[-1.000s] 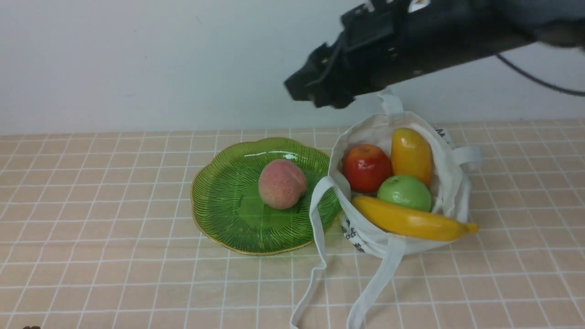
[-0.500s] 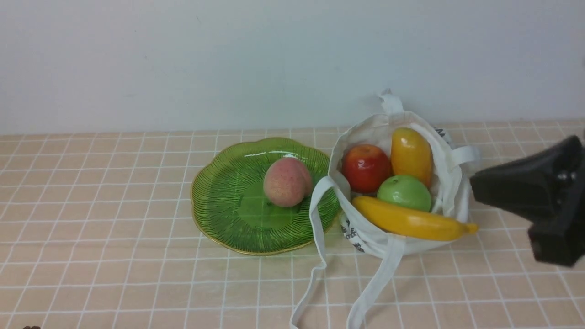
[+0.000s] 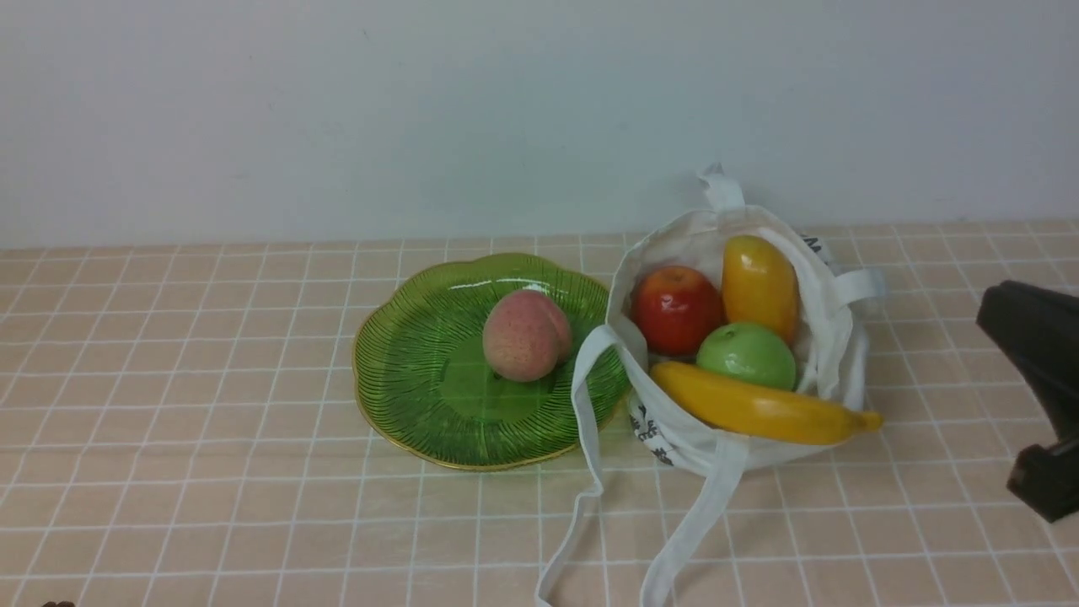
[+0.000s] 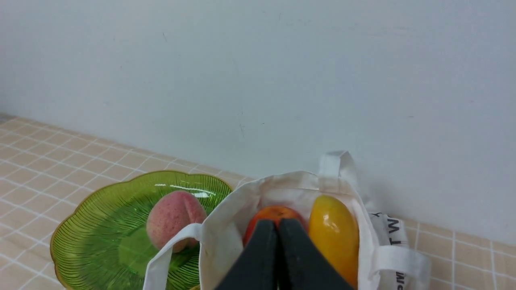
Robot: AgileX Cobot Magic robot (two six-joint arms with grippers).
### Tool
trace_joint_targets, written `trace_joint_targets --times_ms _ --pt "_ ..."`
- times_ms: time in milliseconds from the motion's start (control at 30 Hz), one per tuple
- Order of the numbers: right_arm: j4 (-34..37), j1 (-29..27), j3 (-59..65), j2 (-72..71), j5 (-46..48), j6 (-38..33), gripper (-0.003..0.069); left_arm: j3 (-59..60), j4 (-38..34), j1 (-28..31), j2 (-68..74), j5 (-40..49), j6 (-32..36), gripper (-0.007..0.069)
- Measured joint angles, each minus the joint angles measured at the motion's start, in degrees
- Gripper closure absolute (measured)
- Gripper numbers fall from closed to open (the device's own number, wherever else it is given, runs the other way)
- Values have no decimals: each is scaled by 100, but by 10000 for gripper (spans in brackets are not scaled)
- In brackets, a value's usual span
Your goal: Take the fruit out of the bag on the brown coffee tablecloth and place them on the plate.
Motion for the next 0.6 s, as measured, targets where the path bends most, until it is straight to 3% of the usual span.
trace_joint_targets --times_ms 600 --pt "0 0 0 0 406 -4 673 0 0 0 0 0 0 632"
